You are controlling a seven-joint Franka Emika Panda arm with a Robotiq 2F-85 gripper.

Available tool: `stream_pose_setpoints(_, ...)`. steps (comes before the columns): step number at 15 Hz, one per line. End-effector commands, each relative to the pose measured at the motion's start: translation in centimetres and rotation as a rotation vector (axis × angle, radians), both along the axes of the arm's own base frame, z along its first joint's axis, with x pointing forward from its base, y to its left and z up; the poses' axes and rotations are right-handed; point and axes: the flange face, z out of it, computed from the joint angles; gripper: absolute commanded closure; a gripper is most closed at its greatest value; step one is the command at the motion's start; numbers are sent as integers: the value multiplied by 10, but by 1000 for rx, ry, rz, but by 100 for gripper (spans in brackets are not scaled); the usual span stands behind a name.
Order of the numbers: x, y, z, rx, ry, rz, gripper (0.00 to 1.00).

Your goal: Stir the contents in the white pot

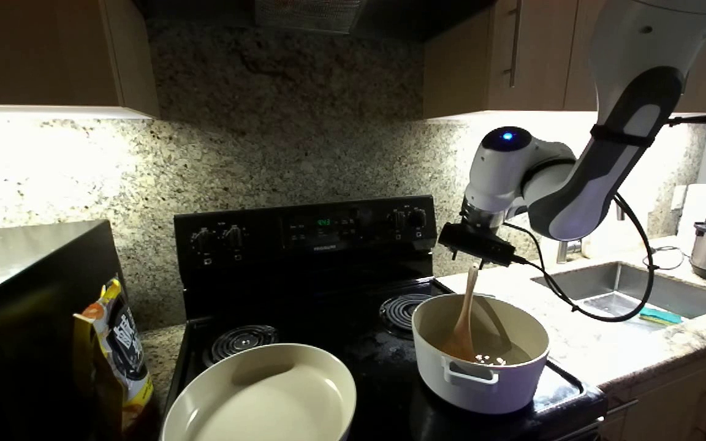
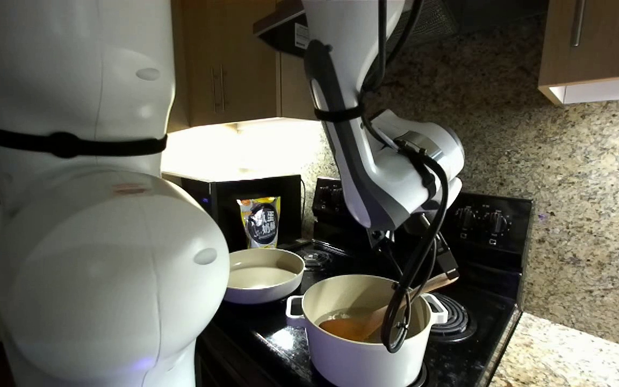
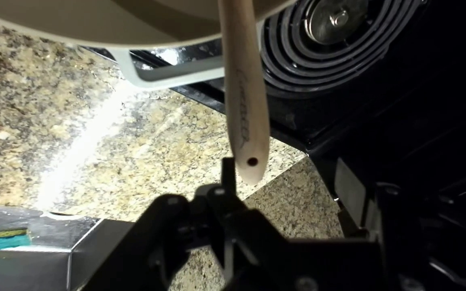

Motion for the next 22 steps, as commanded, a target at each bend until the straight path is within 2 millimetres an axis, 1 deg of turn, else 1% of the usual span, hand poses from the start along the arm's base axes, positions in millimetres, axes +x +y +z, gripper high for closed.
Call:
stream_pose_setpoints(1,-2,4,-1,24,-28,-4,3)
stream_pose_setpoints(3,-4,5,-5,35,-25,-7,0)
stream_pose_setpoints(6,-5,8,-11,55,-10,3,0)
stream_pose_setpoints(9,-10,12,-33,87,49,35,0)
stream_pose_setpoints(10,-25,-16,-18,88,37,31,0)
stream_pose_setpoints(11,-29,-15,-25,105,54,32,0)
stream_pose_setpoints(13,-39,-22,-29,123,75,43,0)
stream_pose_setpoints(15,-47,-25,-28,137,76,66,0)
stream_pose_setpoints(16,-30,-24,-30,122,76,38,0)
stream_pose_setpoints(19,-38,-24,-33,127,91,49,0)
stream_pose_setpoints(22,-38,-24,-33,128,91,49,0)
